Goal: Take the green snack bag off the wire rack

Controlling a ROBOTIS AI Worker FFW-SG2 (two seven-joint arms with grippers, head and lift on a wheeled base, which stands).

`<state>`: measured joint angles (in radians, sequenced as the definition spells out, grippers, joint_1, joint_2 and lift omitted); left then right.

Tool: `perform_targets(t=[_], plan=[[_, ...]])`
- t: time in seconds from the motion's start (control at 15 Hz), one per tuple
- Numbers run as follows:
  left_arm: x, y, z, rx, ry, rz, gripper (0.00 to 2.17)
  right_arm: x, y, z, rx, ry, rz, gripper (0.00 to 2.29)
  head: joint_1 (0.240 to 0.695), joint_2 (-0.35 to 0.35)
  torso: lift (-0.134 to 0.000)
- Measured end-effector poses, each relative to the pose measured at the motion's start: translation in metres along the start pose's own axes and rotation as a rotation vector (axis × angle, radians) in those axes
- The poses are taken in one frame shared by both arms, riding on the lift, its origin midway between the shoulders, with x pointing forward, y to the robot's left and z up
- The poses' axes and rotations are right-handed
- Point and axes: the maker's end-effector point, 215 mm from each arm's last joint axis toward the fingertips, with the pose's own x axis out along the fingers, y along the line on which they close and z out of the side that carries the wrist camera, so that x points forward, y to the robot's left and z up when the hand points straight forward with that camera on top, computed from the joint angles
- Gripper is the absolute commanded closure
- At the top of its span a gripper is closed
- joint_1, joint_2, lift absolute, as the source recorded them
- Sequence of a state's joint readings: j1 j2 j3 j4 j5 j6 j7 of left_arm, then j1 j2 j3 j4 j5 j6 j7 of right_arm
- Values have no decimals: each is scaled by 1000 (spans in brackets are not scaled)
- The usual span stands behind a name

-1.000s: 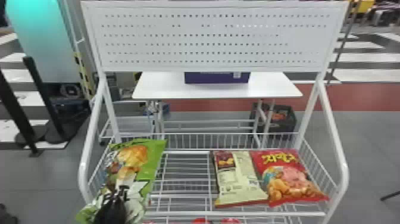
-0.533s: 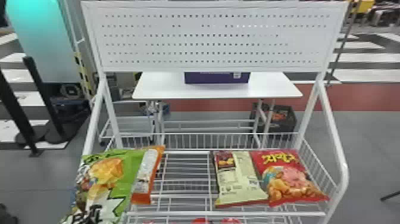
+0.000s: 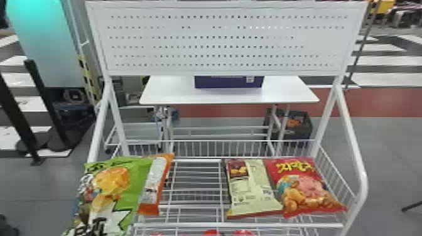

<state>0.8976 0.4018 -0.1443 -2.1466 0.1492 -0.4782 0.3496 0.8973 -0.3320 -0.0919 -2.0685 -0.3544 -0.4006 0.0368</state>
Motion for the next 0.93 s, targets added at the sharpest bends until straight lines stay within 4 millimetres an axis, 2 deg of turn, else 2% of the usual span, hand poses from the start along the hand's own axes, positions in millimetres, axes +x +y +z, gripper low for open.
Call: perform_targets(t=[0.93], plan=[[-3,1,2,6,-3,-3,1740,-1,-1,6,-4,-9,0,171,499,0,0]])
